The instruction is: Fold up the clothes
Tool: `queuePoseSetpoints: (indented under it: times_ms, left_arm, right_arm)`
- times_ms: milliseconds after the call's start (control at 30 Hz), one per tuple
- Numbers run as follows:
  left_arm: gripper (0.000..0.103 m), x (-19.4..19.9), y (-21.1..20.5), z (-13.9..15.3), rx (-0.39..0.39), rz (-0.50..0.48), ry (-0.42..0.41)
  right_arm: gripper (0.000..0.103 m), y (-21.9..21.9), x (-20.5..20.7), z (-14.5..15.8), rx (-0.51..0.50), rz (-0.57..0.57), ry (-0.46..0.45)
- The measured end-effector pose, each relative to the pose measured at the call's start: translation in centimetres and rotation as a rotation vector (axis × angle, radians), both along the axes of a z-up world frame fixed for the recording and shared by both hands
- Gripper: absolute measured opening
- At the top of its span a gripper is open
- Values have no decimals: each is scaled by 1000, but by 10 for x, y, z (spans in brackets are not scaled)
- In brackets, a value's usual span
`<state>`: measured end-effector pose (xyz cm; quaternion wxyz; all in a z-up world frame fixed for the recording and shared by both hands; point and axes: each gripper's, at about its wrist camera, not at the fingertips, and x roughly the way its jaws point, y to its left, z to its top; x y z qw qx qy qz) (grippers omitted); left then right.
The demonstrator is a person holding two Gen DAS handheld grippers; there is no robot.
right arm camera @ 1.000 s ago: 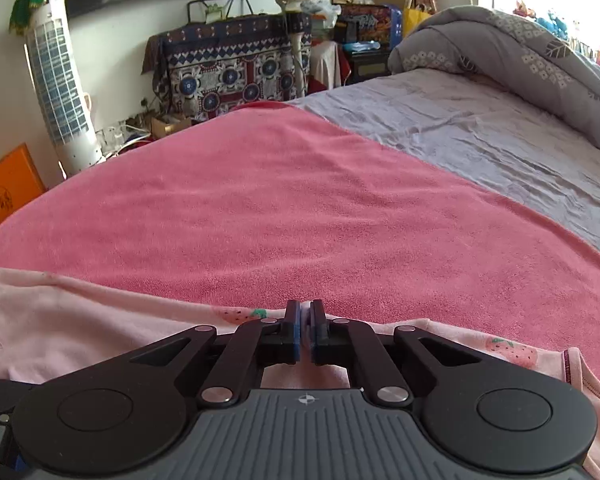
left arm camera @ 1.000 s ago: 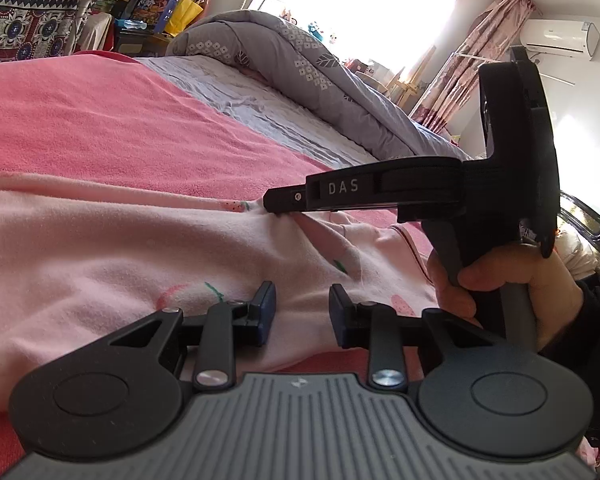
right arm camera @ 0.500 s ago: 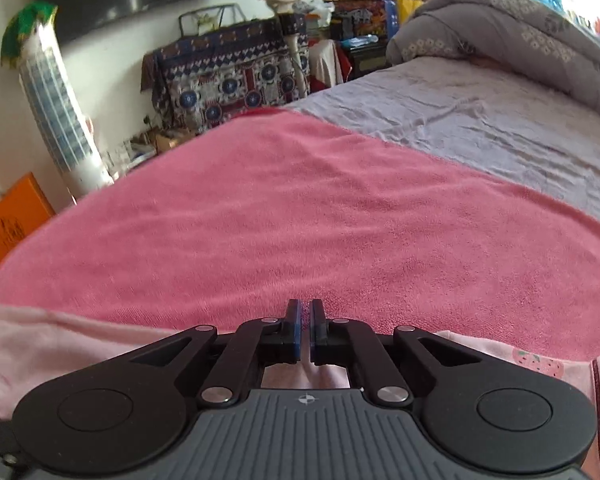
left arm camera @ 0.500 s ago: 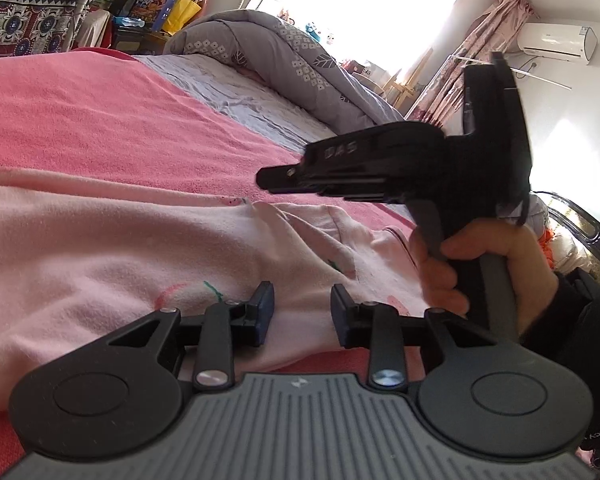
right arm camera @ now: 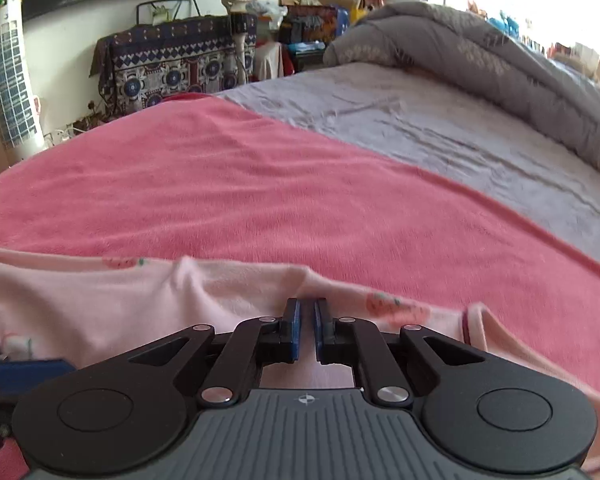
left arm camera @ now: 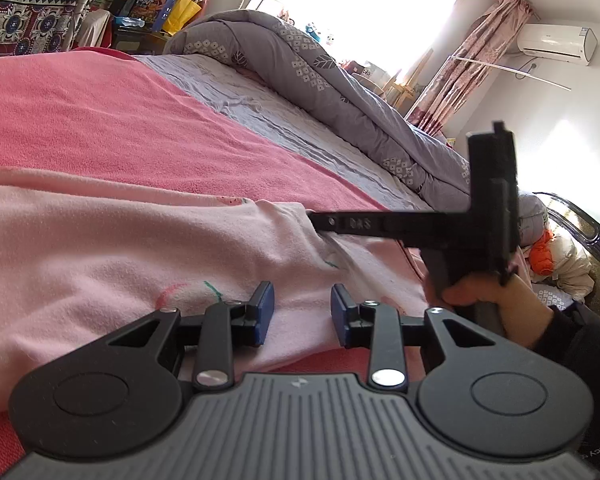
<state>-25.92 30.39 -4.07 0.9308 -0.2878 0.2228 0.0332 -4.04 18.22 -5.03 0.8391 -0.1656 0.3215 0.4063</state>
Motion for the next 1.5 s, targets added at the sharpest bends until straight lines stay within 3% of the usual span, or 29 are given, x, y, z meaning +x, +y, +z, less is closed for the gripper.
queuePoseSetpoints:
  times_ms: [133, 200, 333, 467, 533, 567, 633, 667, 733, 800, 867, 1000, 1167, 1333, 1500]
  left_arm:
    - [41, 2, 3, 0, -18, 2, -3]
    - [41, 2, 4, 0, -29, 6, -6]
    - [41, 1, 4, -1, -41, 26, -12]
    - [40, -4, 2, 3, -37, 69, -11]
    - [38, -6, -10, 16, 53, 93, 49]
    - [39, -9, -23, 26, 150, 104, 76]
    - [44, -18, -49, 45, 310, 118, 82]
    - [47, -22, -58, 54, 351, 121, 75]
    - [52, -25, -74, 71, 382, 99, 53]
    - [53, -22, -92, 85, 413, 72, 40]
    - [53, -12, -111, 93, 446, 40, 39]
    - [53, 23, -157, 89, 490, -48, 72]
    - [53, 54, -208, 65, 517, -147, 129]
    - [55, 69, -233, 32, 529, -190, 236]
    - [59, 63, -235, 24, 576, -167, 228]
  right_arm:
    - [17, -9, 20, 16, 112, -53, 143]
    - [17, -32, 10, 31, 146, -24, 136]
    - [21, -89, -29, 52, 97, -2, 47]
    - [22, -151, -56, 42, 85, -31, 95]
    - [23, -174, -62, 33, 65, -48, 91]
    - [28, -184, -64, 27, 51, -64, 82]
    - [33, -204, -57, 14, 46, -121, 103]
    - [33, -217, -53, 14, 89, -135, 136]
    - [33, -243, -45, 19, 195, -156, 193]
    - [36, -280, -44, 33, 278, -216, 167]
    - [48, -324, -42, 47, 326, -309, 113]
    - [53, -399, -55, 54, 221, -493, -9]
    - [56, -461, -93, 31, 99, -549, -17]
    - [67, -475, -122, 20, 75, -528, -40]
    - [72, -462, -97, 23, 96, -577, -100]
